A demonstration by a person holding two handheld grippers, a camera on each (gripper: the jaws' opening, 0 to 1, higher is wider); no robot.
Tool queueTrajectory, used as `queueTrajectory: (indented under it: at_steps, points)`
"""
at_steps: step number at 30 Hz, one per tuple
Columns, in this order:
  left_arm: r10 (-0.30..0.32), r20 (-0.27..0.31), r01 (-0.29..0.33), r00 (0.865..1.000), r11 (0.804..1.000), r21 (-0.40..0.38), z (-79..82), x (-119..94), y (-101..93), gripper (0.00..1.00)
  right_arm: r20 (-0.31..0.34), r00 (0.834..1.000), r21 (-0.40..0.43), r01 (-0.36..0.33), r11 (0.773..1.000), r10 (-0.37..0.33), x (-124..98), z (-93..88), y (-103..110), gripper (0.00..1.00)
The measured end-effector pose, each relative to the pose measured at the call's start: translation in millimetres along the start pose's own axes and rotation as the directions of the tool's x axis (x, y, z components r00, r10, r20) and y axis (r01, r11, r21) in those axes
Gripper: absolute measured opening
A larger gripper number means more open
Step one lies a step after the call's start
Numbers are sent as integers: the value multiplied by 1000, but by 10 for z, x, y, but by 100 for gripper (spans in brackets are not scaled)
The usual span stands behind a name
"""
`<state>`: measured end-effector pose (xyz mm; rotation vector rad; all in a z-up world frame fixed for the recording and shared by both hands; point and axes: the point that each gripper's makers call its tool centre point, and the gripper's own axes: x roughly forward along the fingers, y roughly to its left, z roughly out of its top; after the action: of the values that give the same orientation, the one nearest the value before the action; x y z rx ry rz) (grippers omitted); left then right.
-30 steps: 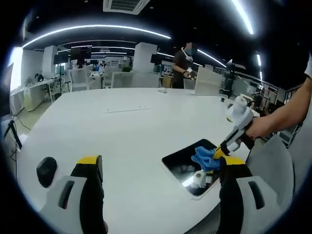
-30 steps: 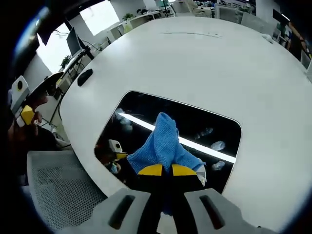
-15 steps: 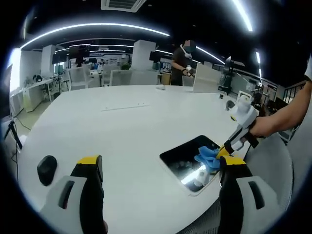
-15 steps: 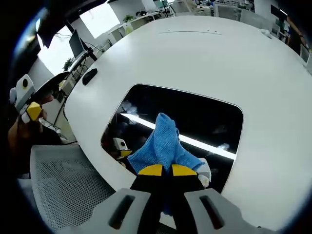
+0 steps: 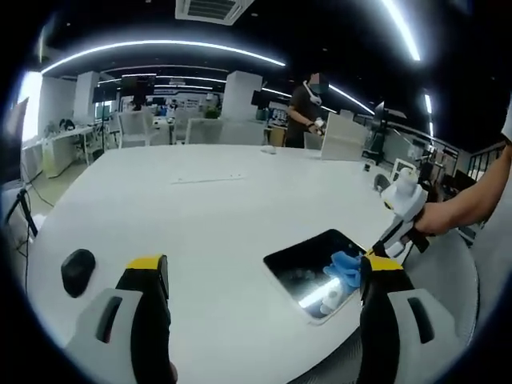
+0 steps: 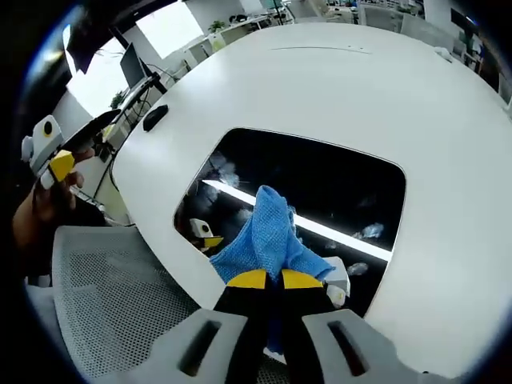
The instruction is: Wipe the mirror surface with the cleaning cloth until all visible marks leave the cleaned area.
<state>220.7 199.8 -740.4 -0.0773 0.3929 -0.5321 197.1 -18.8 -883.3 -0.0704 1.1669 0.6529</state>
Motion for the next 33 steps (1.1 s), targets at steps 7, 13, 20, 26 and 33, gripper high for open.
queueTrajectory:
  at_steps: [7,13,20,26,33]
  points:
    - [9,13,-9,1000,1000,-3,19,2,36,99,-12,1000,-12,-11,1000,11,22,-22,-1,0]
    - [12,4,-12,1000,1000,1,-3,16,68,99,-12,1000,-20,-15,1000,15,-2,-25,12,0]
    - [-1,-6,1,1000,1000,15,-17,14,-24,99,-12,1000,-23,-6,1000,6,9,-30,-57,0]
    - [1,-27,-1,1000,1000,16,-109,-12,24,99,-13,1000,-27,1,1000,-1,-31,-46,-78,0]
    - [9,-28,-9,1000,1000,7,-101,-37,22,99,-16,1000,-21,11,1000,-12,-71,-52,-181,0]
